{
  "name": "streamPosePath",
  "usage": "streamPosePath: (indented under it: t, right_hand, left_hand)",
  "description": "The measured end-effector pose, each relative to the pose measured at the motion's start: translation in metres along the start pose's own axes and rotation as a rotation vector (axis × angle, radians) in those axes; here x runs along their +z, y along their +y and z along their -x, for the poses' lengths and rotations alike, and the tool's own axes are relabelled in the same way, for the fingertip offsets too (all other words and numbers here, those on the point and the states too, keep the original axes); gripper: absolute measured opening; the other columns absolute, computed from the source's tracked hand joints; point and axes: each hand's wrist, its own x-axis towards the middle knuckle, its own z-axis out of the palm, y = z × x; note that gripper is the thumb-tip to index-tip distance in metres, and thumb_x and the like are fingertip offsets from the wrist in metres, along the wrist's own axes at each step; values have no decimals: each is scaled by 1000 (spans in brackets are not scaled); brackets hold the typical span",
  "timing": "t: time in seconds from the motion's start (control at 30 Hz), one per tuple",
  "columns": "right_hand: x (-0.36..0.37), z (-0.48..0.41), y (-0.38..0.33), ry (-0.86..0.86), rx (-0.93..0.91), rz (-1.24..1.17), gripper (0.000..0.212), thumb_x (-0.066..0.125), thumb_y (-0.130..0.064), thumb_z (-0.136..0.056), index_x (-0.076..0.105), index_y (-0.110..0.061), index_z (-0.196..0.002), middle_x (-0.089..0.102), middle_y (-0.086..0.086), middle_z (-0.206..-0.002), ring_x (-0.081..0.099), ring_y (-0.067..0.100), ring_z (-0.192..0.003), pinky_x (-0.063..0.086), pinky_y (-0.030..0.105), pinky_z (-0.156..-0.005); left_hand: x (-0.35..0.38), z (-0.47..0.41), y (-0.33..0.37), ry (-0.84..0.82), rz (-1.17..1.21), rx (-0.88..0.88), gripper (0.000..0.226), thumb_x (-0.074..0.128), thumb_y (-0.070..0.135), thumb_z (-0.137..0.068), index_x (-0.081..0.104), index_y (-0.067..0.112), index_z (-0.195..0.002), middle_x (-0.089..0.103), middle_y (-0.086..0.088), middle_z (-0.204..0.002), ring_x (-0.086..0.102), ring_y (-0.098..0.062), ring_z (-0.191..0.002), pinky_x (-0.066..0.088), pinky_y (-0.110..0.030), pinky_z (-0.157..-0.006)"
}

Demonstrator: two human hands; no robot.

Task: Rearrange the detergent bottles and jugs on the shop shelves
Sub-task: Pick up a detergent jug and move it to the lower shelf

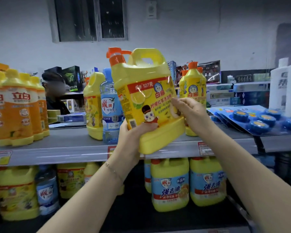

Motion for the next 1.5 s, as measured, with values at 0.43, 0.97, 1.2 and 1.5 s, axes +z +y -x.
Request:
streamPosePath:
  t: [0.43,0.97,1.2,1.5]
  right_hand:
    - [18,74,13,-455,-112,-241,79,87,-37,-55,54,-11,-121,71,-1,-113,68,19,-106,56,30,-82]
    - [173,124,61,-592,48,-252,79,88,-23,-52,53,-13,-123,71,-5,-111,68,12,-103,57,33,-83]
    - [303,140,68,-540,124,-259,72,90,-11,-57,47,-34,-109,62,-17,-104,61,-11,-93,52,13,-73]
    - [455,147,83,-413,199,-250,67,88,-17,-64,45,-45,-107,61,-18,-107,63,6,-101,55,38,-87]
  left_hand:
    - [-78,57,-12,-287,-180,-90,80,94,44,-39,69,20,-111,71,-8,-113,67,-30,-106,55,-45,-85]
    - [-221,150,-15,29,-350,-263,78,96,25,-42,64,12,-112,73,-9,-107,69,-28,-102,56,-33,-78]
    - [-314,182,-2,283,-493,-237,52,77,-10,-62,62,11,-107,75,-3,-97,71,-19,-93,56,-25,-72]
    - [-440,177,1,405,-533,-240,46,68,-17,-75,60,6,-114,72,-5,-102,69,-15,-92,56,-24,-75]
